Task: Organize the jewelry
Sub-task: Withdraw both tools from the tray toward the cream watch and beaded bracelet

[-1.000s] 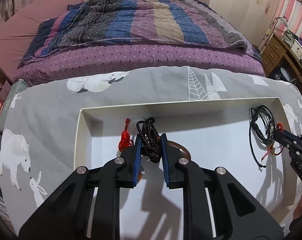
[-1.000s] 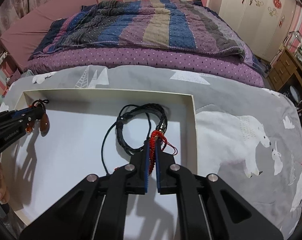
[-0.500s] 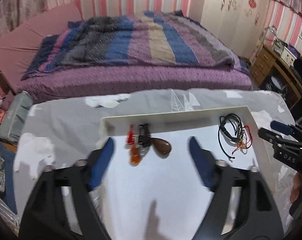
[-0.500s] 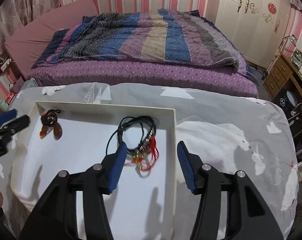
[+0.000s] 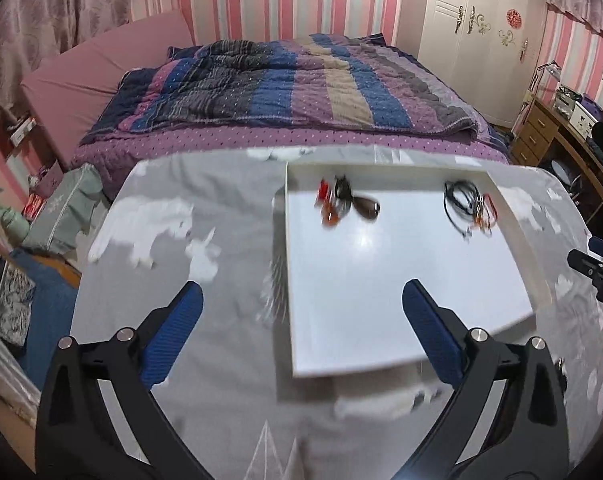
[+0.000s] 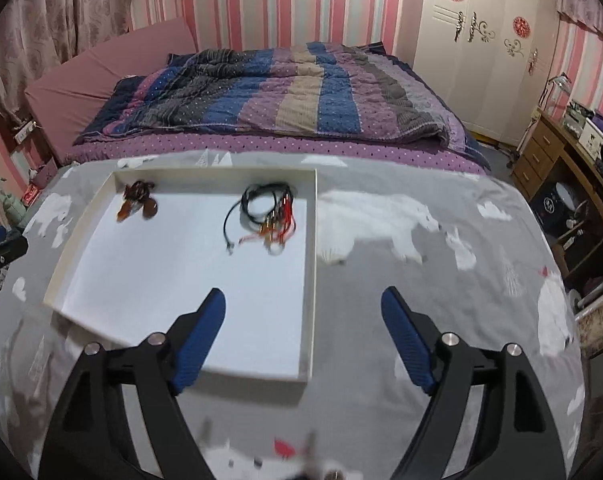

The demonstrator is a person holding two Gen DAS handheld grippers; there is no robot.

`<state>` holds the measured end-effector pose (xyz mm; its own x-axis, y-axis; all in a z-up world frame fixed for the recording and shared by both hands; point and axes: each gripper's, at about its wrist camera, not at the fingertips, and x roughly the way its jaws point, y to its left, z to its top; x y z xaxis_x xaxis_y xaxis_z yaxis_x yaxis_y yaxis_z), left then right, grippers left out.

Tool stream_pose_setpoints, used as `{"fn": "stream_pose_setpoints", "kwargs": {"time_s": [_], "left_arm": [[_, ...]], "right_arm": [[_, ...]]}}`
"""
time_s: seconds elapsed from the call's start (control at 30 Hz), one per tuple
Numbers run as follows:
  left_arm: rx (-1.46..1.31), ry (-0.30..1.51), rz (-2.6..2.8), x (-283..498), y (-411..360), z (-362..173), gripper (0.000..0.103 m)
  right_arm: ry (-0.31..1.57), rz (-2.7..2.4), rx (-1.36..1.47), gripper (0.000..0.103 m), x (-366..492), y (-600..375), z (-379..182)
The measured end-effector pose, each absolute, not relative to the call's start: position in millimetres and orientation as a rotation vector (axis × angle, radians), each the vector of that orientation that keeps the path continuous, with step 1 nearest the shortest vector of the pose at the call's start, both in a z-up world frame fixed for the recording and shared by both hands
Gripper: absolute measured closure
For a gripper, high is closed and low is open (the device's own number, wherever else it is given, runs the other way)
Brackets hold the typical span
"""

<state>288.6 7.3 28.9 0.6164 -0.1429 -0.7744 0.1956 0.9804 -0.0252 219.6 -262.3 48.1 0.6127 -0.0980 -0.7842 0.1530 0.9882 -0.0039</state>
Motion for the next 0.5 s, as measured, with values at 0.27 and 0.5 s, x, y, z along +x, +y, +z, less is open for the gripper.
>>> {"fn": "stream_pose_setpoints", "kwargs": {"time_s": [0.27, 0.5], "left_arm": [[0.062, 0.902, -0.196, 231.0, 15.4, 11.9, 0.003], [0.077, 0.901, -0.189, 184.5, 19.0, 9.2, 0.003]], "right_arm": [[0.913, -0.139, 0.083, 0.021, 162.1, -260.1, 27.0], [0.94, -0.167, 0.091, 0.021, 125.5, -262.1, 8.2]]}}
